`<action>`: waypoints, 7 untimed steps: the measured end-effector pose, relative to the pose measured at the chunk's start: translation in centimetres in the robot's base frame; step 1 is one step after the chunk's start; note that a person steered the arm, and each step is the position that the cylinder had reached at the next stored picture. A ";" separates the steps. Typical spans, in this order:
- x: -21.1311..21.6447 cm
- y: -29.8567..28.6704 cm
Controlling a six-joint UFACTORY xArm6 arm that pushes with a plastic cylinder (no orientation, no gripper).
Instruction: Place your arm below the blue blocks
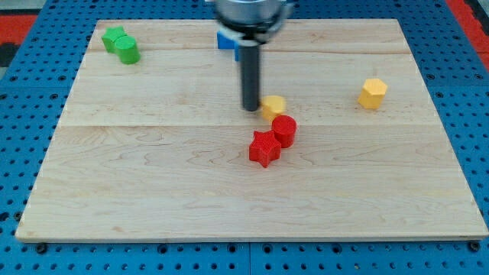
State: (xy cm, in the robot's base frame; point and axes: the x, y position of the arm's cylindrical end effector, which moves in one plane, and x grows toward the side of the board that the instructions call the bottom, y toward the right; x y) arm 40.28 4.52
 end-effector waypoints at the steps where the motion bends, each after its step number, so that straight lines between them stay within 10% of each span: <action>1: 1.2 0.4; 4: -0.1 8.6; 7: 0.7 1.3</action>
